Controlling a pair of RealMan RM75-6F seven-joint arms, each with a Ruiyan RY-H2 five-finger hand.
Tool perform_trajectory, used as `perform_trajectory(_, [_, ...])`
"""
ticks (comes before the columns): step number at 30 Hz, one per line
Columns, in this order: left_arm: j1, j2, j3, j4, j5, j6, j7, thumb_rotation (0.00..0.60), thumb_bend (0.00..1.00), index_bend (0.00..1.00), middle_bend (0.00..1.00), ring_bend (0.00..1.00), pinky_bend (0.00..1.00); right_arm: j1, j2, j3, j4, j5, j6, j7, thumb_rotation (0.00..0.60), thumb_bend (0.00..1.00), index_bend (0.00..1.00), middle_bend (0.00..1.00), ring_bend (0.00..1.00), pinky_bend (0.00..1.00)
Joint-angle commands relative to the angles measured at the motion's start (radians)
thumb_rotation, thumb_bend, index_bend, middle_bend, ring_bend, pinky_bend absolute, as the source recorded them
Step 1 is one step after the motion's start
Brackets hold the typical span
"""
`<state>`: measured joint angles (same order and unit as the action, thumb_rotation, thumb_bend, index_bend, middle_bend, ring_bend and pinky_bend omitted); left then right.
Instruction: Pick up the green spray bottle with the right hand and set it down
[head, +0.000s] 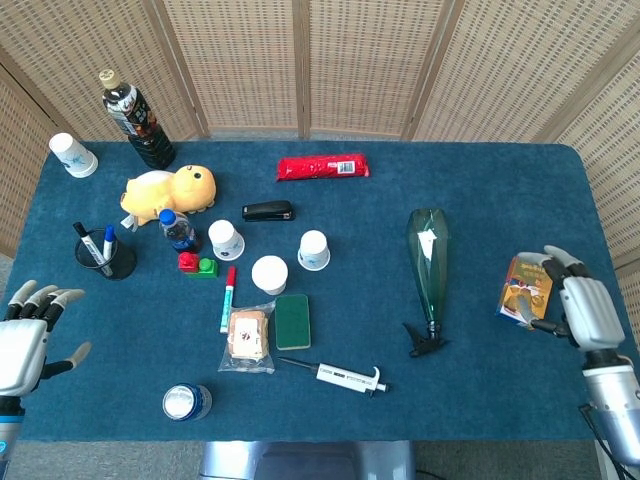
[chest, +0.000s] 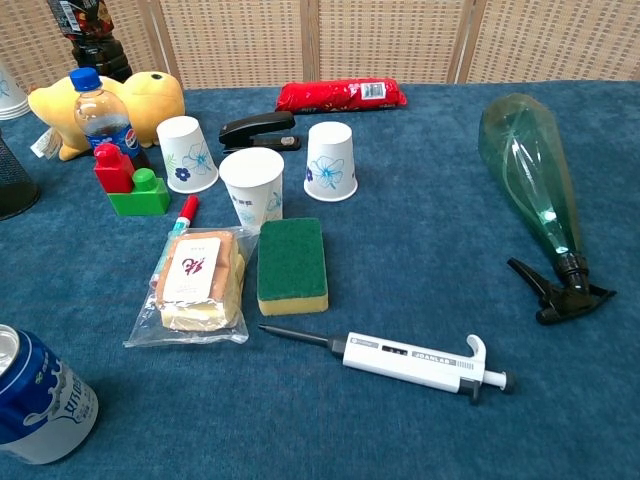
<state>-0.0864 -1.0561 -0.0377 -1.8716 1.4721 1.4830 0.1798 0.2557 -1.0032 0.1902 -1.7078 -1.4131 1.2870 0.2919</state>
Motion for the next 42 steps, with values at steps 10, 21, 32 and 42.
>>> perform_trajectory(10, [-0.011,-0.003,0.001,0.013,-0.029,-0.038,-0.028,0.599,0.28,0.22,0.28,0.20,0.08,0.248,-0.055,0.111,0.055,0.082,-0.294,0.184,0.600,0.48,0.21,0.35,0.20,0.20])
perform_trajectory(21, [-0.031,-0.026,-0.009,0.035,-0.073,-0.078,-0.021,0.600,0.28,0.22,0.28,0.20,0.08,0.450,-0.152,0.162,0.145,0.190,-0.569,0.262,0.600,0.50,0.20,0.35,0.25,0.21])
perform_trajectory(32, [-0.042,-0.046,-0.012,0.076,-0.103,-0.106,-0.048,0.600,0.28,0.21,0.28,0.20,0.08,0.656,-0.330,0.132,0.390,0.274,-0.797,0.187,0.600,0.49,0.20,0.35,0.25,0.21])
perform_trajectory(42, [-0.034,-0.046,-0.006,0.095,-0.105,-0.103,-0.071,0.600,0.28,0.21,0.28,0.20,0.08,0.718,-0.391,0.056,0.520,0.395,-0.844,0.005,0.600,0.48,0.19,0.35,0.25,0.21])
